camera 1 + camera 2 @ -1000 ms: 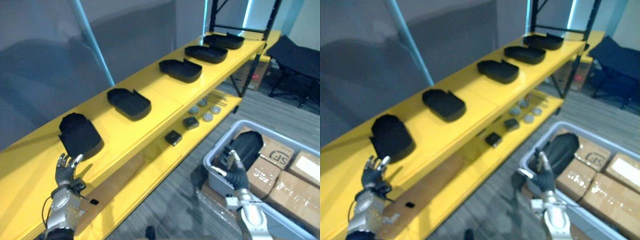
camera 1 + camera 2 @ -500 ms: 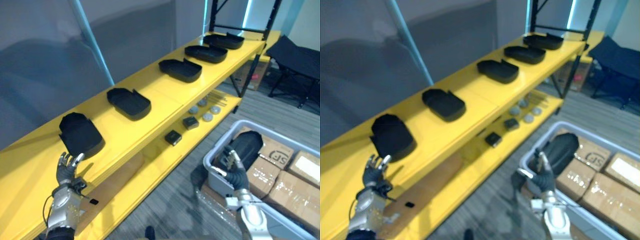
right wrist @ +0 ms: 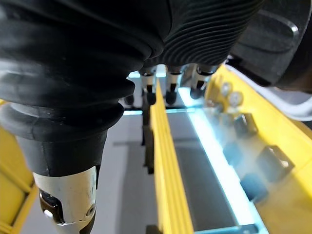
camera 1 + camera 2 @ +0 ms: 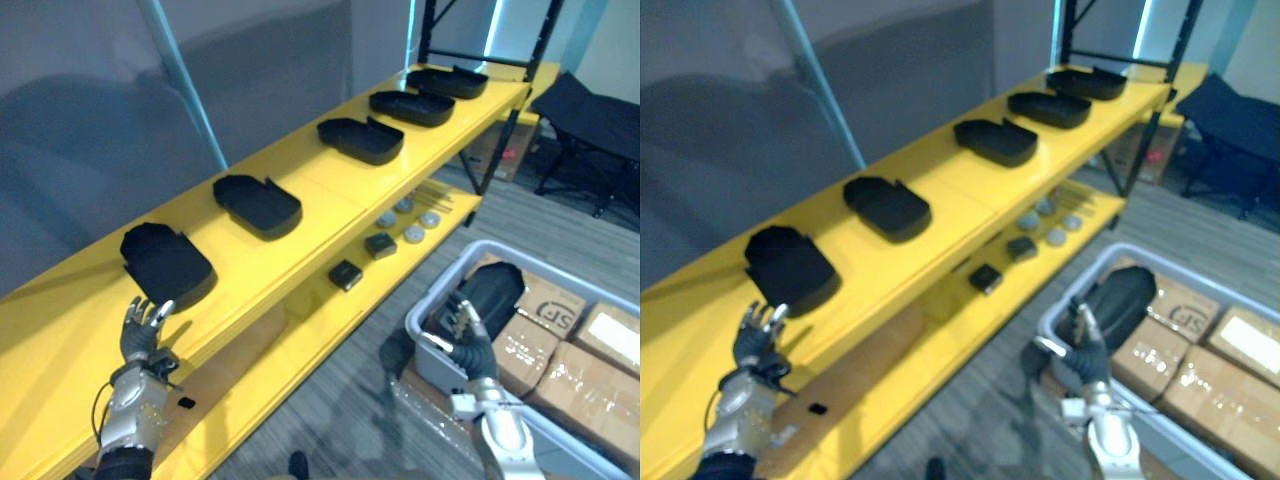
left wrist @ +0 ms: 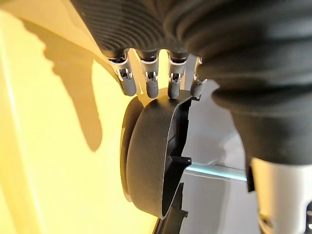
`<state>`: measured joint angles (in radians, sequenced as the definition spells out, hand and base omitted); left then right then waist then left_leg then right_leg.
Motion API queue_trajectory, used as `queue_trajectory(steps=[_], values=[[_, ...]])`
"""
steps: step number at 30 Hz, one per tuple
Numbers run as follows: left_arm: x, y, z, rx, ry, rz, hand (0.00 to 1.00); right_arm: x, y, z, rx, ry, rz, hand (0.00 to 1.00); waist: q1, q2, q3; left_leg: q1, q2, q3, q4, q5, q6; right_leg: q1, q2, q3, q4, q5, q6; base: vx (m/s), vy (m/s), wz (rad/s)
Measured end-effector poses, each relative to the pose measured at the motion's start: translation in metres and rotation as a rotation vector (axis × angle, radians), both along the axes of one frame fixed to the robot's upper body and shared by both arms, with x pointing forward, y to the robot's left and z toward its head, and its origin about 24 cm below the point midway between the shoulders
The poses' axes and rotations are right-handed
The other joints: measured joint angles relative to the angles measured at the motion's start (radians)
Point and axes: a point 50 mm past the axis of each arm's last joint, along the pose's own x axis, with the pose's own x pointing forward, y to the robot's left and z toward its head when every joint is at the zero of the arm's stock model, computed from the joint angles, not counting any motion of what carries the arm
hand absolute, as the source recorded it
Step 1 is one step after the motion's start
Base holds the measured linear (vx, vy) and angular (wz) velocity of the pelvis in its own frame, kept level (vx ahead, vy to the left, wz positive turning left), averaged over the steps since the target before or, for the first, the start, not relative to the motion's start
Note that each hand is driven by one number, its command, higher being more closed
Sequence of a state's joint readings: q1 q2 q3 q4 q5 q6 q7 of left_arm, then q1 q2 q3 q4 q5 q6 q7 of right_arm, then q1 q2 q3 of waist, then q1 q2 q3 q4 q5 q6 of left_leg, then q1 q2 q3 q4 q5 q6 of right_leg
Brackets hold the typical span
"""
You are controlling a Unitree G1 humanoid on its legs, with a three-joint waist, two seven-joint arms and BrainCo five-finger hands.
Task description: Walk over and take plastic housings, then place them on the shelf
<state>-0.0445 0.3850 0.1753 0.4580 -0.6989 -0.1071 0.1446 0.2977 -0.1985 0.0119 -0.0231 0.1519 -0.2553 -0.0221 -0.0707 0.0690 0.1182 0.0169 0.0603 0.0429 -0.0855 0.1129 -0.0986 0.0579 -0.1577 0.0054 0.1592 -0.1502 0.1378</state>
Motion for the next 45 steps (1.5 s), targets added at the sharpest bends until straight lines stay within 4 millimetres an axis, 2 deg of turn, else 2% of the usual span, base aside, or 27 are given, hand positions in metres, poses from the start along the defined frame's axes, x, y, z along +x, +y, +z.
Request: queue_trajectory(steps=[5, 10, 15, 19, 23, 25, 27, 30, 31, 33, 37, 40, 42, 45], values=[[0.001, 0.0, 0.001, 0.003, 0.004, 0.015, 0.0, 0.0, 0.0, -0.001, 0.0, 0.003, -0.001, 0.0, 0.0, -0.008, -0.004, 0.0, 0.0, 0.0, 0.0, 0.0, 0.0, 0.001, 0.0, 0.0, -0.002, 0.001, 0.001, 0.0, 0.0, 0.0], [-0.002, 0.005, -0.001, 0.057, 0.06, 0.116, 0.0, 0.001, 0.001, -0.001, 0.001, 0.002, 0.001, 0.0, -0.002, -0.017, -0.01, 0.0, 0.0, 0.0, 0.0, 0.0, 0.0, 0.003, 0.0, 0.0, -0.006, 0.002, 0.001, 0.0, 0.0, 0.0], [-0.012, 0.021, -0.004, 0.179, 0.177, 0.407, 0.0, 0.001, 0.006, -0.004, 0.009, 0.012, 0.007, 0.0, -0.01, -0.027, -0.009, -0.001, 0.0, -0.004, 0.0, 0.0, 0.0, 0.008, 0.0, -0.004, -0.011, 0.003, 0.001, 0.0, -0.001, 0.01], [-0.032, 0.041, -0.004, 0.221, 0.229, 0.676, 0.0, -0.001, 0.01, -0.01, 0.016, 0.038, 0.0, 0.0, -0.009, -0.037, -0.013, -0.002, 0.0, -0.009, 0.0, -0.001, 0.0, 0.014, 0.001, -0.009, -0.018, 0.004, 0.0, 0.01, -0.004, 0.03], [-0.048, 0.052, 0.001, 0.204, 0.197, 0.901, 0.0, -0.002, 0.011, -0.01, 0.017, 0.035, -0.014, 0.0, 0.004, -0.047, -0.013, -0.005, -0.001, -0.019, 0.0, -0.001, 0.0, 0.02, 0.0, -0.021, -0.024, 0.004, 0.0, 0.01, -0.004, 0.09], [-0.056, 0.056, 0.007, 0.225, 0.155, 0.988, 0.0, -0.002, 0.011, -0.011, 0.02, 0.034, -0.019, 0.0, 0.003, -0.051, -0.014, -0.005, -0.004, -0.036, 0.0, -0.001, 0.0, 0.033, 0.0, -0.039, -0.033, 0.004, 0.0, 0.02, -0.012, 0.21], [-0.075, 0.059, 0.034, 0.29, 0.007, 1.085, 0.0, -0.003, 0.013, -0.01, 0.033, 0.023, -0.026, 0.0, 0.005, -0.056, -0.017, -0.009, -0.004, -0.045, 0.0, 0.0, 0.0, 0.04, 0.002, -0.05, -0.033, 0.005, -0.001, 0.04, -0.021, 0.13], [-0.083, 0.054, 0.059, 0.351, -0.115, 1.083, 0.0, -0.003, 0.012, -0.01, 0.034, 0.021, -0.044, 0.0, 0.014, -0.051, -0.021, -0.01, -0.01, -0.063, 0.0, 0.001, -0.001, 0.051, 0.001, -0.068, -0.037, 0.005, -0.001, 0.01, -0.01, 0.19], [-0.084, 0.049, 0.069, 0.371, -0.173, 1.058, 0.0, -0.002, 0.013, -0.009, 0.037, 0.016, -0.047, 0.0, 0.027, -0.046, -0.024, -0.01, -0.011, -0.065, -0.001, 0.001, -0.001, 0.053, 0.001, -0.071, -0.039, 0.005, -0.001, 0.01, -0.002, 0.1], [-0.083, 0.039, 0.083, 0.379, -0.266, 0.992, 0.0, -0.001, 0.015, -0.009, 0.048, 0.012, -0.055, 0.0, 0.032, -0.04, -0.028, -0.009, -0.015, -0.086, -0.001, 0.003, -0.001, 0.071, 0.001, -0.091, -0.047, 0.006, -0.001, 0.0, -0.009, 0.24], [-0.073, 0.008, 0.115, 0.409, -0.477, 0.72, 0.0, 0.011, 0.025, -0.001, 0.072, -0.033, -0.037, 0.0, 0.034, -0.028, -0.03, -0.007, -0.015, -0.096, -0.001, 0.007, -0.003, 0.083, 0.003, -0.11, -0.054, 0.008, -0.004, -0.03, -0.002, 0.12], [-0.064, -0.018, 0.141, 0.499, -0.619, 0.513, 0.0, 0.017, 0.031, 0.004, 0.081, -0.06, -0.011, 0.0, 0.035, -0.026, -0.029, -0.014, -0.014, -0.098, -0.001, 0.007, -0.001, 0.082, 0.004, -0.114, -0.067, 0.014, -0.007, -0.03, 0.004, 0.02], [-0.061, -0.029, 0.148, 0.507, -0.687, 0.42, 0.0, 0.022, 0.036, 0.009, 0.071, -0.09, 0.012, 0.0, 0.034, -0.025, -0.029, -0.016, -0.014, -0.097, -0.001, 0.01, 0.0, 0.082, 0.004, -0.114, -0.072, 0.02, -0.005, 0.0, 0.0, 0.0], [-0.053, -0.053, 0.153, 0.495, -0.769, 0.218, 0.0, 0.039, 0.042, 0.028, 0.061, -0.185, 0.048, 0.0, 0.035, -0.03, -0.026, -0.019, -0.016, -0.097, -0.002, 0.02, 0.002, 0.084, 0.005, -0.114, -0.077, 0.032, -0.003, 0.0, 0.0, 0.0]])
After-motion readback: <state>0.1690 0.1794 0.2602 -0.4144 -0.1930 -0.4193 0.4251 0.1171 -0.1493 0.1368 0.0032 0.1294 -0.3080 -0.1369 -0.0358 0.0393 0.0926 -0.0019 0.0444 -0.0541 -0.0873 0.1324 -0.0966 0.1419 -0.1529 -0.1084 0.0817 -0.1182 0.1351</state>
